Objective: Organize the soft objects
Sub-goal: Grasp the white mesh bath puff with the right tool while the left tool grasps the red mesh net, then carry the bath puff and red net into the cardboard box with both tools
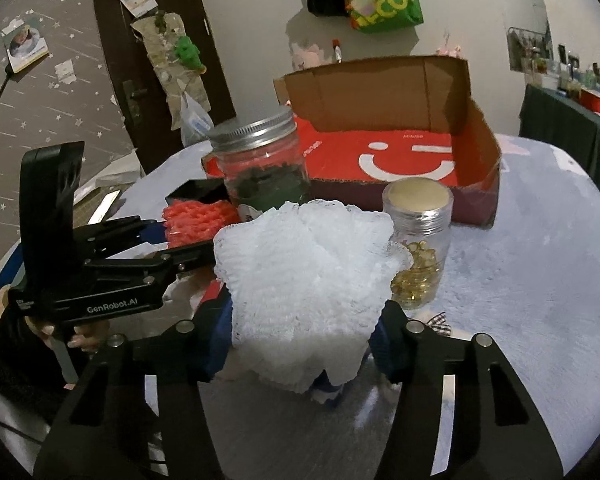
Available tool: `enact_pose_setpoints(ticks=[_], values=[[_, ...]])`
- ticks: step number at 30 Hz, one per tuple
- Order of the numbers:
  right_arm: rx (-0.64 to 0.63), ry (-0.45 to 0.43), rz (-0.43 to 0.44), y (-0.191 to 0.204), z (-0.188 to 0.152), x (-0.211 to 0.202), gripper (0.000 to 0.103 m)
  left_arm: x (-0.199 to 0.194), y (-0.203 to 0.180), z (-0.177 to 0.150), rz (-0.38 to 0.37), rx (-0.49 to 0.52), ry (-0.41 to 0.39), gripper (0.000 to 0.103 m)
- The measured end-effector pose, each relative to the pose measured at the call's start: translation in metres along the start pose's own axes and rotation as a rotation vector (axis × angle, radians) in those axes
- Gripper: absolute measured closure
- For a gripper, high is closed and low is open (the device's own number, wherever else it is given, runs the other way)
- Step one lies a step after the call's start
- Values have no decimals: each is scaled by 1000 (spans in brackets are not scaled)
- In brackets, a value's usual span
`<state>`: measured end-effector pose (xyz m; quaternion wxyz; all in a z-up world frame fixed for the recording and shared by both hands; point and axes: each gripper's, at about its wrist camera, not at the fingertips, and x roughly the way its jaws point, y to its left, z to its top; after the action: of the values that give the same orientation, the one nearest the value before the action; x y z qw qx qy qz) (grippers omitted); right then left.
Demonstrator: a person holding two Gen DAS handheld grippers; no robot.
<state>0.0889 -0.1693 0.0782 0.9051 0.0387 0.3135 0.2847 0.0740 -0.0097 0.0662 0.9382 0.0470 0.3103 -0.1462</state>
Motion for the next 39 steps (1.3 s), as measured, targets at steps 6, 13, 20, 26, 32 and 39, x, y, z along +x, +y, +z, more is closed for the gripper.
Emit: enact_pose_setpoints(ticks=[6,13,20,26,32,39], values=[[22,-33,-6,-4,3,-9,50,-13,-1,6,-3,-1,-37,53],[2,-61,-14,-1,11,-20,50,-21,3,14,-4,-7,-56,53],[-31,-106,-29,1,29,-34,50,-33,8,31,11,24,-102,53],[-92,-145,-59,3,55,-44,50,-39,21,55,-2,35,-130,53],[-154,-167,-83,2,94,-44,50,-33,33,88,2,72,-135,53],[-200,-118,-86,-15,146,-19,50,-2,50,139,0,120,-85,53]])
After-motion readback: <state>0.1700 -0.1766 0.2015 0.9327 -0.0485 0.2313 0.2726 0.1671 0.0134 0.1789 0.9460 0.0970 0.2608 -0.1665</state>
